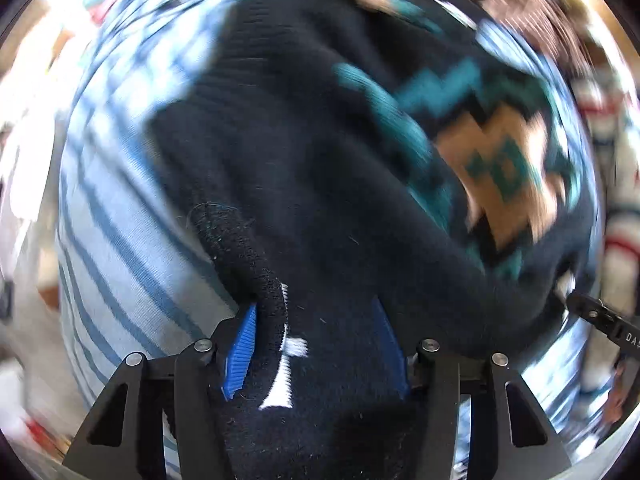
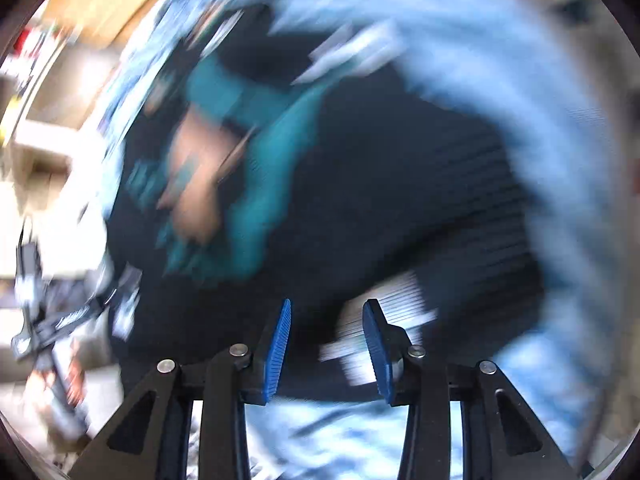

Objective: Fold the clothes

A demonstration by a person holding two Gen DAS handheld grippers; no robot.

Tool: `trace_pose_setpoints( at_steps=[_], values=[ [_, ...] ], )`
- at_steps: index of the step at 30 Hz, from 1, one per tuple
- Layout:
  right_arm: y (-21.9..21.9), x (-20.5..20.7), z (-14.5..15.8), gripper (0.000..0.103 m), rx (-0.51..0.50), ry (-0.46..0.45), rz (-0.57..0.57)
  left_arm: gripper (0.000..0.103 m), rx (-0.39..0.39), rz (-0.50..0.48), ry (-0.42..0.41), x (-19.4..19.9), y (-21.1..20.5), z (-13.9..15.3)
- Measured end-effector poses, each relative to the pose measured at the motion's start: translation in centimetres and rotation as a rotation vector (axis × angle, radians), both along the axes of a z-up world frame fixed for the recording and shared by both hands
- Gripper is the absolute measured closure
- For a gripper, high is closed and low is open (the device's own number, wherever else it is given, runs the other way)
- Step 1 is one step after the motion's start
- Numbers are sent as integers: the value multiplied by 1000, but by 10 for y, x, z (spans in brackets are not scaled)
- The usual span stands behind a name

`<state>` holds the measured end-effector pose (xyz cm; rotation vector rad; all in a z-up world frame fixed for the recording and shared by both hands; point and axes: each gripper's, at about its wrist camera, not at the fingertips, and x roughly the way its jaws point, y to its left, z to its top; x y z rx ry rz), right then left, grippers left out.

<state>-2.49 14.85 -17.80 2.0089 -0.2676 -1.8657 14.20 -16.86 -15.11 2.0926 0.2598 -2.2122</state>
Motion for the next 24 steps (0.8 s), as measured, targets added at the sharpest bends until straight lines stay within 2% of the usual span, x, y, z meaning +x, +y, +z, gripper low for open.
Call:
trace_pose_setpoints(
  at_steps=[1, 2, 4, 5, 7, 8, 11, 14, 15, 17, 20, 21, 23, 24],
  values=[
    [-15, 5, -11, 63, -7, -50, 52, 51, -16, -19, -17, 5, 0, -5],
    [-24, 10, -23, 62, 37, -79, 86, 51, -35, -34, -37, 10, -1, -10],
    [-29, 15, -39, 62, 93, -85, 107, 48, -90, -32, -94, 20, -13, -27],
    [-26, 15, -39, 62, 84, -82, 90, 37, -71, 4, -100, 26, -25, -34],
    [-20, 11, -36, 62, 73, -113, 61, 25, -15, 84, -100, 36, -46, -42],
    [-19, 8, -32, 62, 79, -126, 57, 25, 19, 121, -105, 41, -54, -42],
    [-31, 4, -5, 59, 86, -62, 132, 25, 78, 184, -90, 49, -75, -28],
    [-48, 2, 26, 57, -60, -22, 203, 25, 98, 222, -35, 59, -91, -2],
    [-54, 1, 36, 54, -102, -7, 231, 25, 109, 234, -6, 63, -95, 9],
    [-70, 0, 45, 35, -141, 28, 314, 25, 179, 223, 61, 66, -100, 25],
    [-70, 3, 16, 39, -104, -42, 395, 25, 292, 199, 163, 68, -105, 49],
    [-68, 7, 1, 41, -87, -84, 412, 25, 332, 181, 184, 51, -83, 62],
    [-73, 13, -29, 43, -49, -160, 410, 25, 376, 153, 157, 15, -37, 57],
    [-76, 15, -42, 43, -34, -190, 397, 25, 372, 153, 119, -1, -20, 52]
  ],
)
